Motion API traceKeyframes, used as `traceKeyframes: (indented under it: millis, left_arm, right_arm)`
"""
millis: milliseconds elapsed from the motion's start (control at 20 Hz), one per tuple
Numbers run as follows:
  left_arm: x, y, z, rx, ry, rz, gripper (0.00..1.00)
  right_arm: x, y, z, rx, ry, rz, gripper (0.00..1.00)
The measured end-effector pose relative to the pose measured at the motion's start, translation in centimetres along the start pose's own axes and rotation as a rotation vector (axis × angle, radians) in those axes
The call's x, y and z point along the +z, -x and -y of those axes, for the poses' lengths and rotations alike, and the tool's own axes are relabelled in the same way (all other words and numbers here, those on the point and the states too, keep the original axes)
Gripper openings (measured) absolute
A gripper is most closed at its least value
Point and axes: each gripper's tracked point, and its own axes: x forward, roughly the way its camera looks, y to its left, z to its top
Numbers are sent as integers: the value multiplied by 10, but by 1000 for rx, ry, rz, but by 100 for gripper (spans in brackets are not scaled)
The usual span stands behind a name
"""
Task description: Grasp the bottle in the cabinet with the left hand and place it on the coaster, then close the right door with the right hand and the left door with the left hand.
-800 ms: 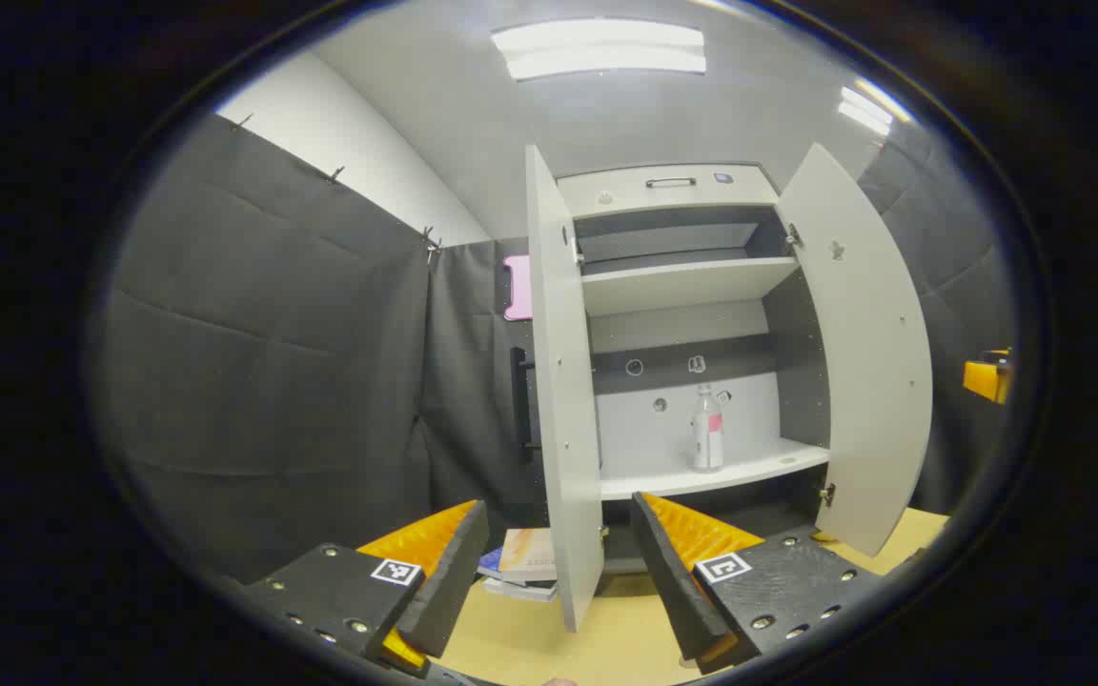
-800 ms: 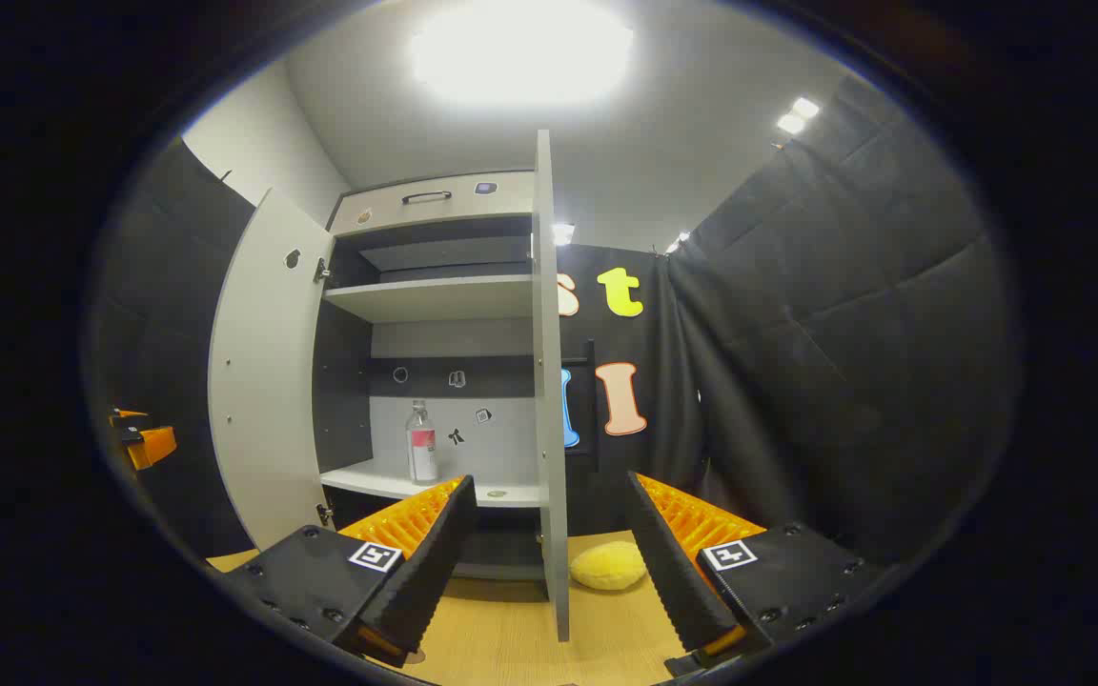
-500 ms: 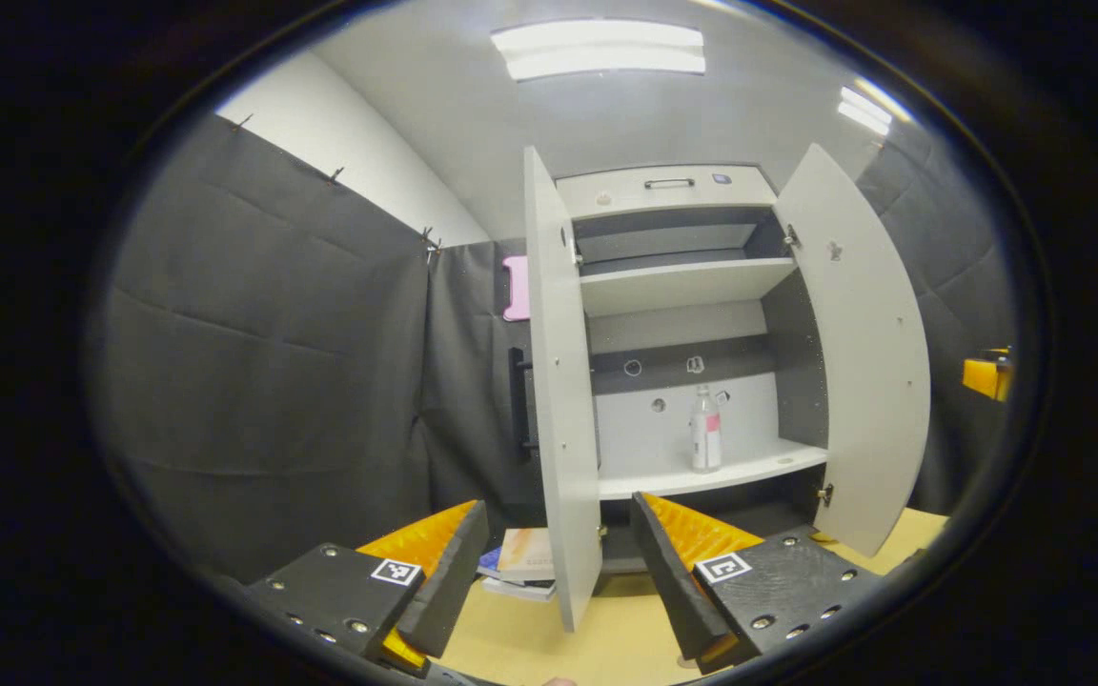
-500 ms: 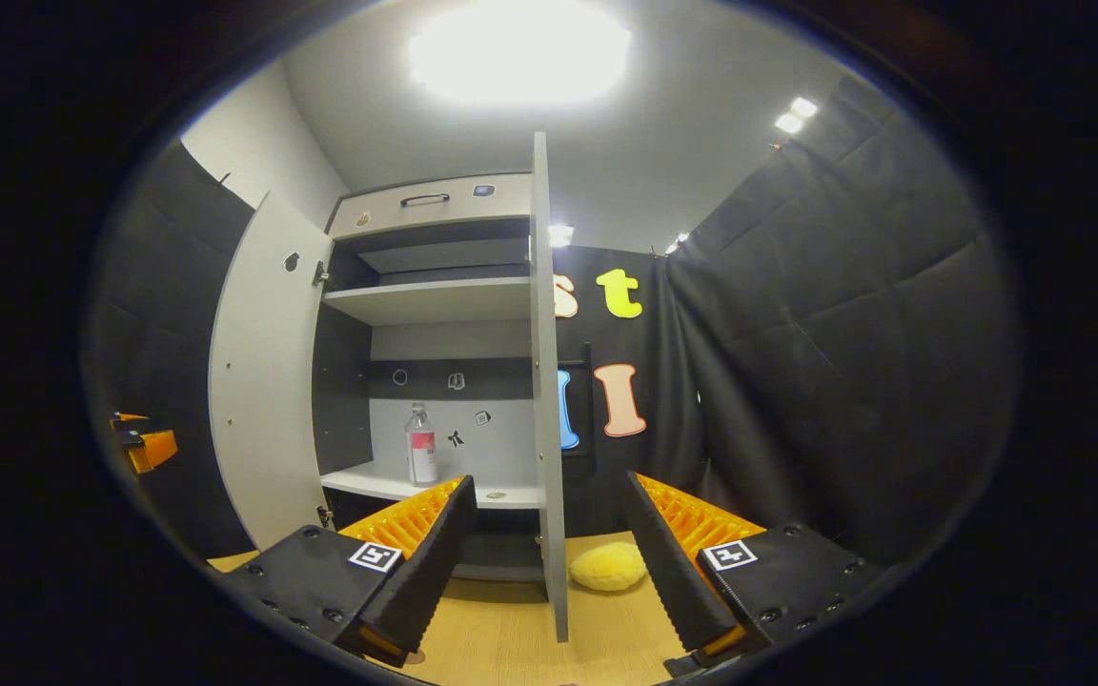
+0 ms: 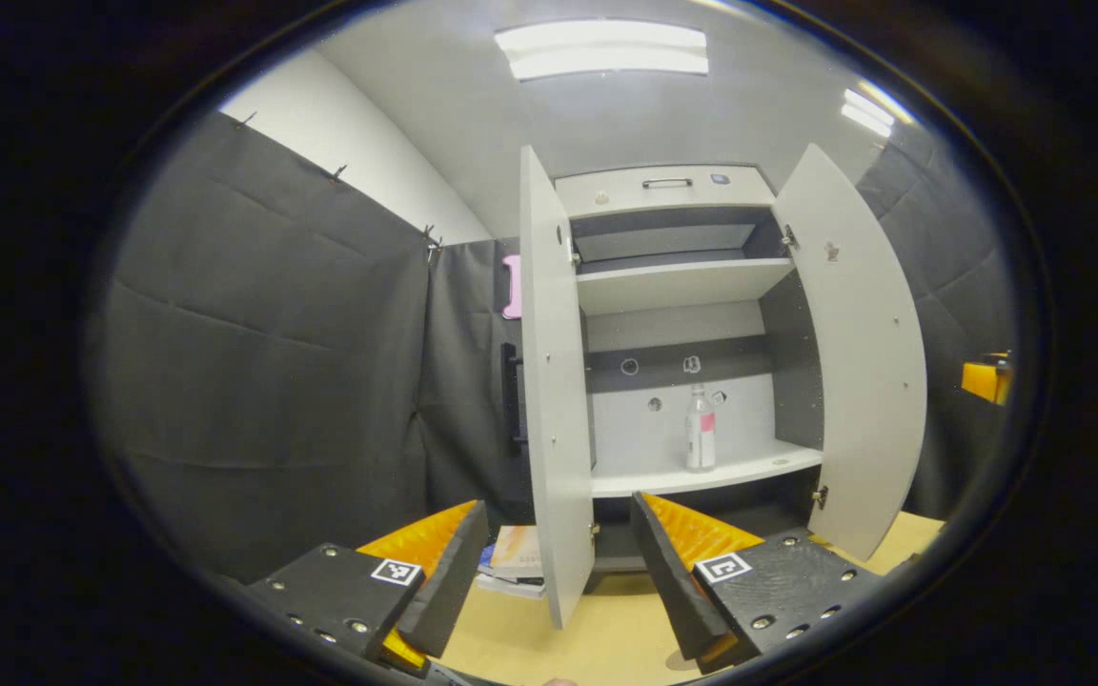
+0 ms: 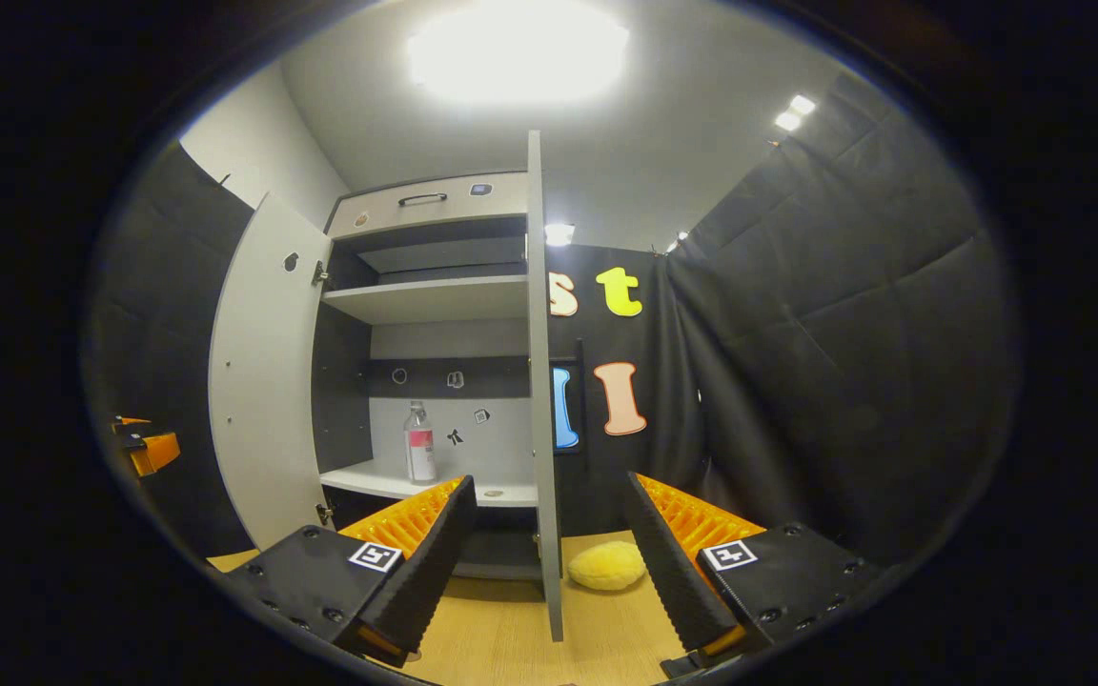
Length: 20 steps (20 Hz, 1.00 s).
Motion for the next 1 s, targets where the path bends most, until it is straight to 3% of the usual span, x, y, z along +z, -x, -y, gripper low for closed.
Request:
traceKeyframes:
  millis: [550,800,1000]
  left_arm:
    - [8,-14,57,-59,72,22,88]
    - [23,-37,84,-94,103,45,88]
    - [36,-67,105,-128,86,67,88]
  right_arm:
    - [-18,8,26,51,45,6,98]
    - [-32,8,32,91,18,-15,98]
    - [-36,4,44,81,12,-20,99]
